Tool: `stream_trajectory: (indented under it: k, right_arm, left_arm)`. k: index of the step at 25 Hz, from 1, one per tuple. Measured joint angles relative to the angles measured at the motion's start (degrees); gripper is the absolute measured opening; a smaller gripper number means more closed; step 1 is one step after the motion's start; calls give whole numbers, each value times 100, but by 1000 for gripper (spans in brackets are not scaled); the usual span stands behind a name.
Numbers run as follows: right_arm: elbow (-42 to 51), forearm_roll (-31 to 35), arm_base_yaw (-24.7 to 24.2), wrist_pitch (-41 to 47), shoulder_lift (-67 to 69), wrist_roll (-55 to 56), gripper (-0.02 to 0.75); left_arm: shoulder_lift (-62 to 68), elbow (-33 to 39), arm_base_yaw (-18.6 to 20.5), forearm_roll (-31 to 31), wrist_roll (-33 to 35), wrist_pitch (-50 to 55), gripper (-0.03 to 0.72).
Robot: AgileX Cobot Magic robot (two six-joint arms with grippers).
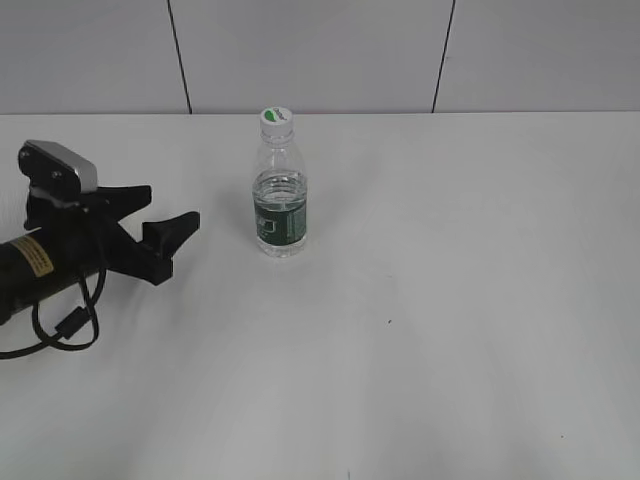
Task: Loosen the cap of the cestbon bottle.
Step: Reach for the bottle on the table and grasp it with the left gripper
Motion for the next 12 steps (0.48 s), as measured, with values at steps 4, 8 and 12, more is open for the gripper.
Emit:
stream_trajectory:
  k: [4,8,12]
  right_arm:
    - [0,0,0,0,0,0,588]
    - [0,0,0,0,0,0,588]
    - [0,0,0,0,0,0,588]
  left_arm:
    - [184,-93,0,306,-4,-45,506]
    - [346,-281,-17,827,-4,-66,506]
    - [391,-493,-323,882,-4,-60,540]
